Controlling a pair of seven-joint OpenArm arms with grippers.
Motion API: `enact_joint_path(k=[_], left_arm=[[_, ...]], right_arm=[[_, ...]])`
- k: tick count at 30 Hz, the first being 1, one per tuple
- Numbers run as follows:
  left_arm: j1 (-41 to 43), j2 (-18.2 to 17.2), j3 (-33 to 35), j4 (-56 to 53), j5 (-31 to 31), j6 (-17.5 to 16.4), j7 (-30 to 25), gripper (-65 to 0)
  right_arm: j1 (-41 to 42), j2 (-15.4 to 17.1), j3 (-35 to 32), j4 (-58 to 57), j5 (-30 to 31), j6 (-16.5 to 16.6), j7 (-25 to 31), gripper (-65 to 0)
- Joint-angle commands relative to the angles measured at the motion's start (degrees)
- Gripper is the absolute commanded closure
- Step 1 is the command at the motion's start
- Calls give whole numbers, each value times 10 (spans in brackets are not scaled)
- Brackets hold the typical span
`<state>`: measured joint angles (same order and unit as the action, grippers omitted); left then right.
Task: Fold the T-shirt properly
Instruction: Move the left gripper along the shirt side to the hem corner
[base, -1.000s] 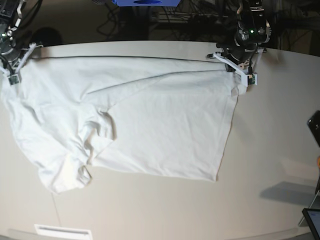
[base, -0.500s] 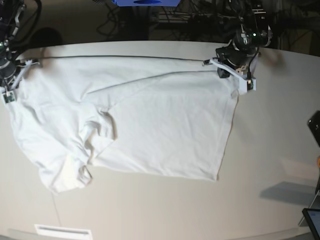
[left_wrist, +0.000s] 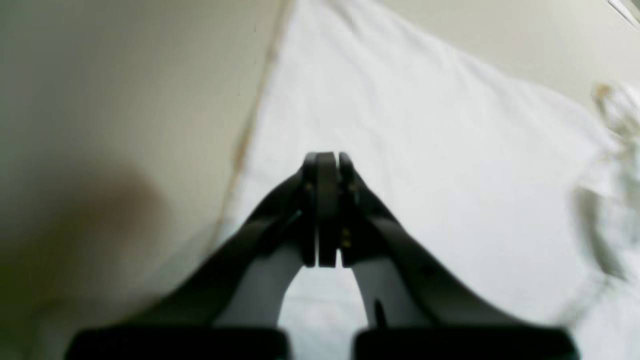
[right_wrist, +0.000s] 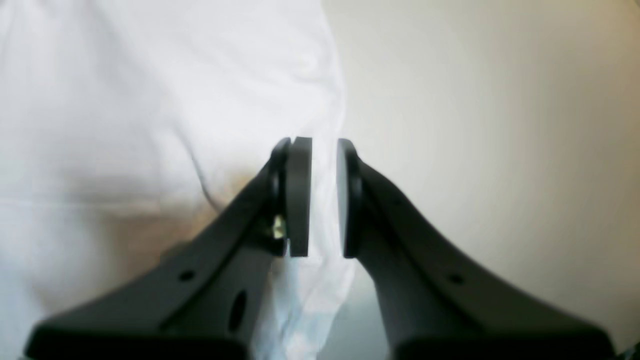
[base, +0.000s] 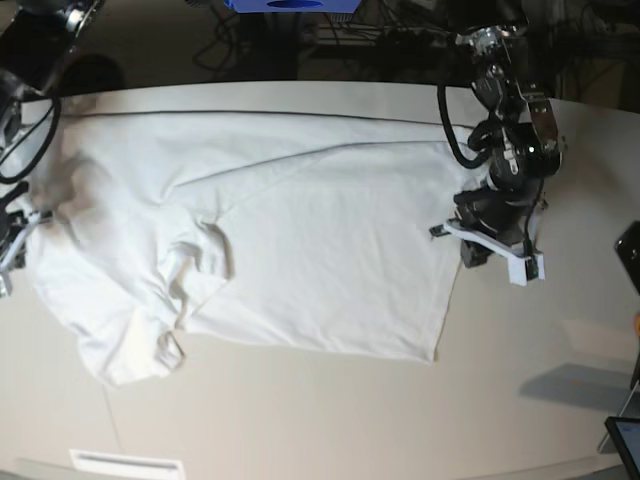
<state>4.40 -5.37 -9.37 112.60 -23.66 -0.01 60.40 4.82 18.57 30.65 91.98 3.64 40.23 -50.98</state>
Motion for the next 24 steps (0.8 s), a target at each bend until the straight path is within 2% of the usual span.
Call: enact_joint_path(k=[1, 5, 7, 9, 11, 13, 15, 19, 24], left_arm=[[-16, -7, -1, 3, 11, -1, -11, 0], [-54, -28, -7, -31, 44, -1, -15, 0], [-78, -35, -8, -63, 45, -1, -15, -3], [-101, -36, -9, -100, 45, -1, -15, -76], [-118, -36, -9, -134, 45, -1, -15, -191], [-124, -36, -9, -146, 45, -1, -15, -254], [-127, -36, -9, -147, 45, -1, -18, -282], [-129, -36, -9, -148, 45, -1, -50, -280], [-129, -46, -9, -151, 45, -1, -52, -280]], right_arm=[[30, 14, -6, -26, 1, -2, 10, -135], [93, 48, -26, -127, 4, -2, 19, -231], [123, 63, -40, -175, 4, -2, 31, -306], [149, 71, -56, -219, 4, -2, 43, -389], [179, 75, -67, -261, 4, -2, 50, -451], [198, 77, -67, -298, 4, -2, 53, -473], [212, 77, -68, -332, 4, -2, 54, -476], [219, 75, -68, -354, 4, -2, 85, -476], [242, 77, -69, -416, 4, -2, 112, -476]])
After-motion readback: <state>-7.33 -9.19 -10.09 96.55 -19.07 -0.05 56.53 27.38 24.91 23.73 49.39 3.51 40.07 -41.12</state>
